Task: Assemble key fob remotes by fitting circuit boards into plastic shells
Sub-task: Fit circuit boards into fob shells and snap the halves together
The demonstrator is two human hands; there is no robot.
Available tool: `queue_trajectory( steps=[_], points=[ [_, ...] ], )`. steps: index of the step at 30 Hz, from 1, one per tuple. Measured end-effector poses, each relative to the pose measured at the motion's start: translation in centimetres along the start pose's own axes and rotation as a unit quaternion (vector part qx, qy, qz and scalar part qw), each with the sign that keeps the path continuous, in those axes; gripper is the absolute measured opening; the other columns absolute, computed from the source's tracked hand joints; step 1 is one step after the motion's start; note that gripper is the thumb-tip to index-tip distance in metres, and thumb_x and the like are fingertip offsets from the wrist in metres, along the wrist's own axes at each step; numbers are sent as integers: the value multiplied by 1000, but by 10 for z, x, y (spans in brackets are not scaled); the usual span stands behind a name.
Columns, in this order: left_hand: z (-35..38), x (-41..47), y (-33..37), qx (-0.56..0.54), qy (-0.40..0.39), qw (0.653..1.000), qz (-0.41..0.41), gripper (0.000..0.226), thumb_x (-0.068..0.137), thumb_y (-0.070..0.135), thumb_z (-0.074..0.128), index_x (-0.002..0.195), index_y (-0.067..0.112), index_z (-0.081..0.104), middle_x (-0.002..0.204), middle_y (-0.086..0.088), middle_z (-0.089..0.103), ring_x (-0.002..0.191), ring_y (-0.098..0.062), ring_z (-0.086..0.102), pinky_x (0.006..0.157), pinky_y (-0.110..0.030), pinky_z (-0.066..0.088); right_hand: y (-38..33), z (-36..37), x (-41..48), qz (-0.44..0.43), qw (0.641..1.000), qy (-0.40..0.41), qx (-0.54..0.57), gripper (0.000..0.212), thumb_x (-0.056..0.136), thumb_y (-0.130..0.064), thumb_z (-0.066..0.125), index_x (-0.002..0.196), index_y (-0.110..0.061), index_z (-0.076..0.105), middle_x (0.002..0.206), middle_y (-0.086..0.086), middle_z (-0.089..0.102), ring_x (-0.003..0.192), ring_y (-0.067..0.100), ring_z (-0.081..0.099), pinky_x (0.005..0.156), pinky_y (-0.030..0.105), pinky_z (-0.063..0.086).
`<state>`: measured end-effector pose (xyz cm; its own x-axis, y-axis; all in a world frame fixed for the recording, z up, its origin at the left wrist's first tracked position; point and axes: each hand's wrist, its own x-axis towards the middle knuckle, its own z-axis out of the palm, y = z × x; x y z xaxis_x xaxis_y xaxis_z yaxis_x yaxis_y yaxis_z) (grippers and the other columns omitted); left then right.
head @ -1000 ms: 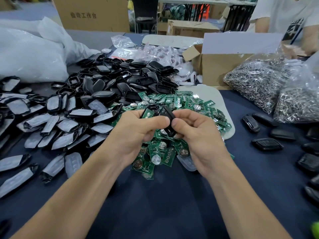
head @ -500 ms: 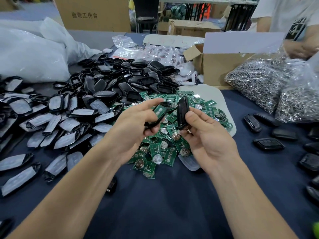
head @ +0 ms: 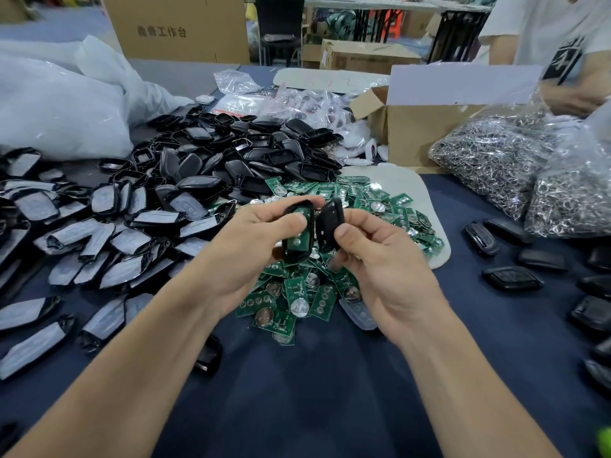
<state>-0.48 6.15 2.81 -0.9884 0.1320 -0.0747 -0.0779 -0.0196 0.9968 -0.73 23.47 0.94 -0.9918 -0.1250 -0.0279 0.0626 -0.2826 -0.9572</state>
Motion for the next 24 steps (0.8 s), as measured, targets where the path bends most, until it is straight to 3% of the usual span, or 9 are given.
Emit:
queue_trajectory(
  steps=[2,5,8,11,16,18,21,22,24],
  points=[
    [2,0,0,-18,16,1000,-17,30,108,12,51,124,21,74,127,-12,72,112,-29,70,85,-41,62,-1,-1,0,7,1000,-5,16,20,98,-1,60,92,-15,73,86,0,68,72,13,50,74,30,43],
    [4,-1,0,-15,56,998,-18,29,104,10,59,129,20,71,125,-16,70,91,-17,76,66,-35,63,-3,-2,-1,31,997,-38,53,17,97,-6,60,98,-15,74,97,1,72,92,20,58,91,35,47],
    [8,0,-3,-12,100,995,1,33,99,6,66,129,17,70,122,-16,68,87,-17,77,63,-32,63,-2,-2,-1,69,992,-41,99,16,97,-9,60,105,-14,73,109,1,73,106,17,62,107,35,45],
    [9,2,-3,-67,84,994,-21,29,102,1,58,123,15,72,120,-17,73,106,-29,74,72,-33,64,-1,0,0,89,985,-20,147,16,96,-7,61,106,-12,73,111,4,73,102,15,64,100,31,48],
    [13,1,-5,-125,26,992,-22,37,98,-16,48,122,6,64,110,-8,78,99,-24,76,80,-33,63,0,1,4,105,976,3,193,37,80,-14,67,116,-6,69,120,12,71,103,19,65,93,31,51],
    [15,0,-7,-85,26,996,-16,34,95,-17,53,118,7,62,100,-7,79,91,-20,74,82,-32,64,1,1,5,108,974,13,197,43,77,-14,68,119,-5,67,117,12,71,98,20,64,90,31,50],
    [16,-2,-6,21,14,1000,3,45,86,-18,59,117,13,68,91,-3,80,71,-11,67,69,-22,58,3,-1,6,102,981,16,162,25,88,-9,66,112,-6,72,109,10,73,98,20,63,95,36,48],
    [15,-3,-6,46,16,999,7,46,84,-18,61,115,15,72,88,-2,80,66,-10,64,65,-19,54,3,-1,5,96,985,12,142,18,92,-8,64,105,-9,77,103,7,75,92,17,65,92,35,49],
    [16,-3,-6,76,36,996,12,42,80,-16,68,104,17,76,83,-5,80,63,-12,62,63,-19,51,1,-1,4,84,989,5,119,24,95,-8,63,87,-17,83,85,-3,75,71,9,60,76,26,47]
  ],
)
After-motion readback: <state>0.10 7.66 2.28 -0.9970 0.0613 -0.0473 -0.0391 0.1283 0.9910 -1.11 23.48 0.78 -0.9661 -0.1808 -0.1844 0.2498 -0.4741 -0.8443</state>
